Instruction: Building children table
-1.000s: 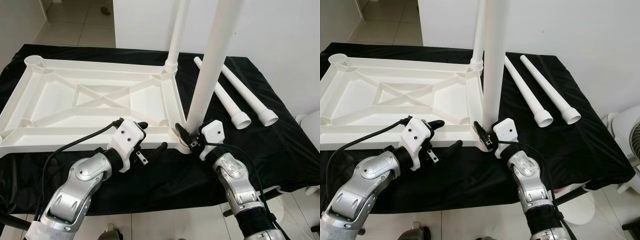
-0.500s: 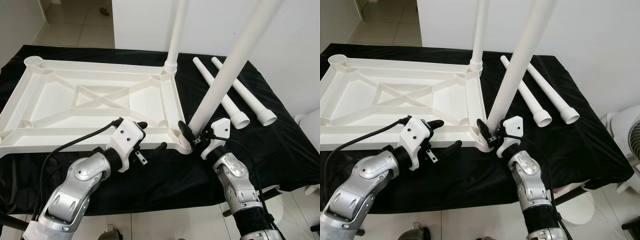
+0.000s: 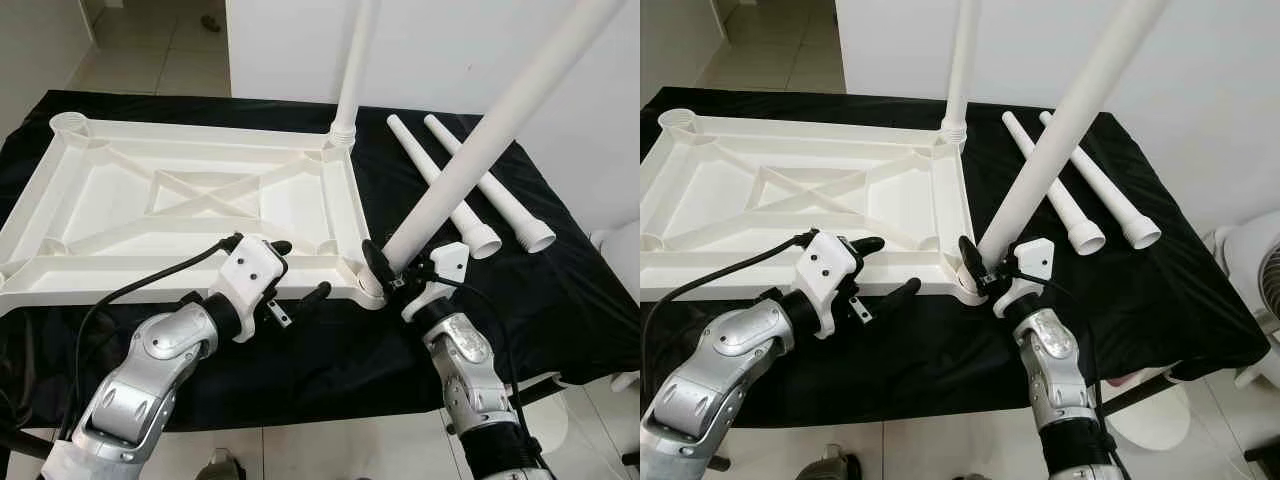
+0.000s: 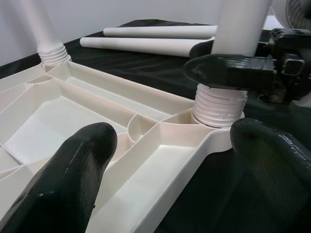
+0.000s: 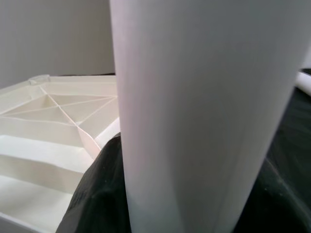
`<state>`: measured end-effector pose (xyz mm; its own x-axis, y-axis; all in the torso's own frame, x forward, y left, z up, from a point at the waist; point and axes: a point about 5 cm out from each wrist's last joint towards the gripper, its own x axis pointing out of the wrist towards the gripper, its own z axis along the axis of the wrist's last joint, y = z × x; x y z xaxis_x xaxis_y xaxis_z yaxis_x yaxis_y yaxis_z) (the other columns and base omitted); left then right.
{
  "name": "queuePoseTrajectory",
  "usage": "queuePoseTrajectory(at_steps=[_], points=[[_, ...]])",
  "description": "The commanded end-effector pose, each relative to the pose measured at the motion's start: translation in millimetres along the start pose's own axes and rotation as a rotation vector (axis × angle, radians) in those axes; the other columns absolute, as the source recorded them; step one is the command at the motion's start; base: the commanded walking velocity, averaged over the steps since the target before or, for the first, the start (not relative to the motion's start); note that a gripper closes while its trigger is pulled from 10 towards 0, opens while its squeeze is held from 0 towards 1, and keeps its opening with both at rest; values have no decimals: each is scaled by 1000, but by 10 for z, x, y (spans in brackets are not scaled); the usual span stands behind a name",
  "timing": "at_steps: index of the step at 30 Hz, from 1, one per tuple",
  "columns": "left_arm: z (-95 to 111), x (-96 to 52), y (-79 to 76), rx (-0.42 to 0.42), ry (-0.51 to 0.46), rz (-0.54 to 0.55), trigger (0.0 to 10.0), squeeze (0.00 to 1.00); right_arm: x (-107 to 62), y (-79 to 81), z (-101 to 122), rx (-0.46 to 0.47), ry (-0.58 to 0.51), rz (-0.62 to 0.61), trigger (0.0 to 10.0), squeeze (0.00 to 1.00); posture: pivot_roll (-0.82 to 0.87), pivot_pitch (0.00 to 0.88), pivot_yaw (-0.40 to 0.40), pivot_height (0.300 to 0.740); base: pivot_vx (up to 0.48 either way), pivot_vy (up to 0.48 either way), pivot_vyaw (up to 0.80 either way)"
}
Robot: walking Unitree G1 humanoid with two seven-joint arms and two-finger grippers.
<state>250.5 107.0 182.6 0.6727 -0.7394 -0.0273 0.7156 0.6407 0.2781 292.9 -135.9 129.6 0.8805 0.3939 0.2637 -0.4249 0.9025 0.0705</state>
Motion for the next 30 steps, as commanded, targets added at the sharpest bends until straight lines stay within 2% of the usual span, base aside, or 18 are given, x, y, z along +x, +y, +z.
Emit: queuePoseTrajectory(at_steps=[1,3,4,6,10,11,12,15,20,25,29,30], points=[[34,-4,-3,9,-3,-20,10000,0,-158,-100,-217,56,108,-87,10000,0,97,111,-78,740,0,0,0],[38,-6,5,10,-4,-18,10000,0,-164,-107,-240,78,119,-106,10000,0,97,111,-78,740,0,0,0],[39,-8,18,13,-2,-13,10000,0,-155,-145,-266,137,134,-158,10000,0,98,108,-78,740,0,0,0],[47,-10,28,15,-3,-10,10000,0,-139,-169,-284,160,147,-186,10000,0,99,107,-77,740,0,0,0],[52,-11,31,17,-6,-11,10000,0,-133,-171,-287,131,151,-177,10000,0,100,105,-77,740,0,0,0],[51,-12,41,20,-3,-8,10000,0,-114,-164,-288,79,167,-157,10000,0,100,101,-75,740,0,0,0],[51,-12,41,20,-3,-8,10000,0,-114,-164,-288,79,167,-157,10000,0,100,101,-75,740,0,0,0],[52,-17,53,23,-3,-4,10000,0,-77,-150,-297,-16,207,-123,10000,0,101,102,-74,740,0,0,0],[63,-23,68,26,-4,-1,10000,0,-49,-155,-337,-28,265,-111,10000,0,102,107,-75,740,0,0,0],[71,-44,103,34,-3,13,10000,0,-30,-190,-394,-95,331,-79,10000,0,107,108,-76,740,0,0,0],[73,-55,111,35,-2,18,10000,0,-26,-191,-389,-116,324,-60,10000,0,108,108,-77,740,0,0,0],[76,-58,119,36,-1,22,10000,0,-23,-185,-365,-162,302,-39,10000,0,109,109,-78,740,0,0,0]])
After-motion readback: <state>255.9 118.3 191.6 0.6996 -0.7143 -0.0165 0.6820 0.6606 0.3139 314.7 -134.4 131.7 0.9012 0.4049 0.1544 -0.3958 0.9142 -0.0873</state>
